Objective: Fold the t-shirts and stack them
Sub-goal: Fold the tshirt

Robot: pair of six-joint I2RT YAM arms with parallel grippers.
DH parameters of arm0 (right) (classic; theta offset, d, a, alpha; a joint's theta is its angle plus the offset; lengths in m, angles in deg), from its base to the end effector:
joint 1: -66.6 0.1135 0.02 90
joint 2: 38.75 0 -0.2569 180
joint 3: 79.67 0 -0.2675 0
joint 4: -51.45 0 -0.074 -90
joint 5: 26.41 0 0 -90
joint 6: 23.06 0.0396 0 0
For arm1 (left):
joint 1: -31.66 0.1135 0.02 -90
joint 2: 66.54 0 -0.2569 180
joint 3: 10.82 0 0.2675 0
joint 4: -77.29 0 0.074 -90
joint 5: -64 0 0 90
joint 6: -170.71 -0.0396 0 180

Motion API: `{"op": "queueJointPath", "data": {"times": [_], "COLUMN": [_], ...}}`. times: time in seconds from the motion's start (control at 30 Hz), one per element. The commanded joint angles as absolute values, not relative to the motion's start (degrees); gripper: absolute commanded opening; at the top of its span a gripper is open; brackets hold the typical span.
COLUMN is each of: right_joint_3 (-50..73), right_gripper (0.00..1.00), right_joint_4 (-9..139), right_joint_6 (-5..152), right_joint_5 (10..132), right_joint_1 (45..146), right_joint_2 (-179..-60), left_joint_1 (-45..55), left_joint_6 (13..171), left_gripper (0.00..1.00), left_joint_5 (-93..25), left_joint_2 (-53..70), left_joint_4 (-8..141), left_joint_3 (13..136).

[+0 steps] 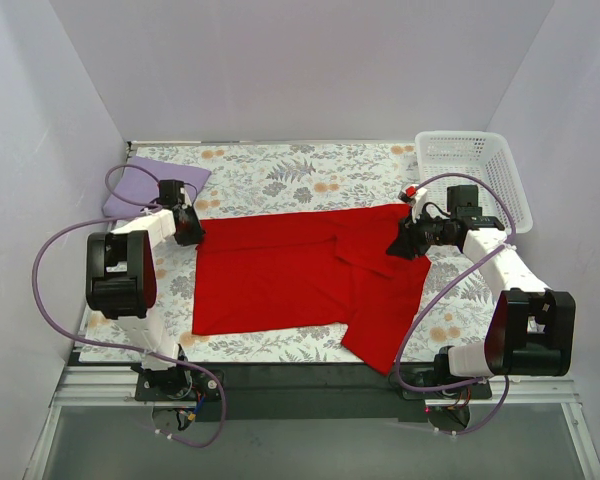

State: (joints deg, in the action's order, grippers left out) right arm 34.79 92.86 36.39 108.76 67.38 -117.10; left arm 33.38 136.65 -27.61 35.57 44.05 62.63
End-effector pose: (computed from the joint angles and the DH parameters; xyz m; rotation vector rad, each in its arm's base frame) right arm 0.2881 0.0320 0.2231 -0.9010 2.0909 0.7200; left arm 0.3620 0.0098 0.1362 -1.2923 2.3675 -0.3413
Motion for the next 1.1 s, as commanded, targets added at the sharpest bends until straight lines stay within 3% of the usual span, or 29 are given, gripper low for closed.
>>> {"op": "queueJointPath", "data": {"times": [0.0, 0.47, 0.8, 0.93, 1.07], "right_joint_3": [35.42, 35.51, 35.07, 35.24, 34.72], "right_gripper": [0.43, 0.43, 0.43, 0.43, 0.43], "right_joint_4": [91.92, 91.92, 91.84, 92.36, 95.61], "right_joint_6": [36.44, 35.65, 34.86, 32.94, 27.94], "right_joint_5": [110.35, 108.85, 104.81, 104.81, 106.47], "right_joint_1": [67.13, 67.13, 67.22, 67.22, 67.13], "right_joint_2": [-115.48, -117.41, -118.82, -117.68, -115.75], "left_joint_1": [33.24, 33.42, 33.42, 33.33, 33.42], "left_joint_6": [136.43, 134.50, 134.93, 135.99, 136.61], "left_gripper": [0.00, 0.00, 0.00, 0.27, 0.35], "left_joint_5": [-24.96, -24.86, -25.73, -29.68, -33.12], "left_joint_2": [36.20, 50.08, 51.51, 44.76, 35.70], "left_joint_4": [42.27, 36.99, 35.41, 36.28, 38.22], "left_joint_3": [65.07, 84.04, 88.89, 87.67, 84.51]}}
